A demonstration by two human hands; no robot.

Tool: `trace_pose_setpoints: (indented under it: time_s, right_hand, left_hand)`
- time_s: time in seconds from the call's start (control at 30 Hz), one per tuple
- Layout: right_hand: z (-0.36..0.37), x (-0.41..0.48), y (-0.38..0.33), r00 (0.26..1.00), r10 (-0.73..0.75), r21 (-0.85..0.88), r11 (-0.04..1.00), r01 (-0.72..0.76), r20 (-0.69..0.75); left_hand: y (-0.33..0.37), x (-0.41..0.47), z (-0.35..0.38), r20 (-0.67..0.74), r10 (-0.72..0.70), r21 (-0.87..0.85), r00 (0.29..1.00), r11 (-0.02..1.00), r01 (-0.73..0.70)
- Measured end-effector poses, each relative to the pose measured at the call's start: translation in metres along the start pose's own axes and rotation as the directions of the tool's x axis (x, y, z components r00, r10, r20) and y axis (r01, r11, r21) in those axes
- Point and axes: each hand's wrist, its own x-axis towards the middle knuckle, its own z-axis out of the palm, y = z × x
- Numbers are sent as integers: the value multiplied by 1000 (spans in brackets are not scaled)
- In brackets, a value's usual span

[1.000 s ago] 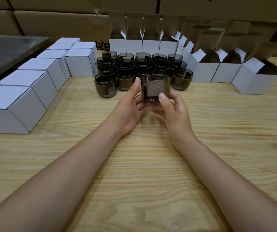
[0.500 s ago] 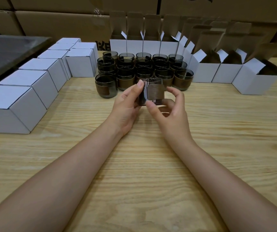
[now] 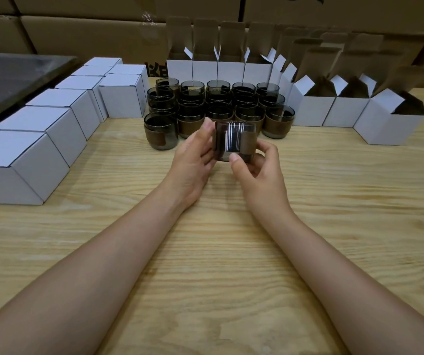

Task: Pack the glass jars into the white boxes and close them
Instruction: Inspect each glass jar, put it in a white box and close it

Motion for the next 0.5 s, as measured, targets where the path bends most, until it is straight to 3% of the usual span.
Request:
trace_pose_setpoints:
  time_s: [0.23, 0.5]
  right_hand:
    - [1, 4, -2, 996, 43, 277, 959, -63, 79]
    - [2, 4, -1, 993, 34, 257, 964, -63, 114]
  left_hand:
    - [-2, 1, -2, 126, -90, 28, 988, 996, 87]
    - [-4, 2, -2, 121, -21, 18, 992, 1000, 19]
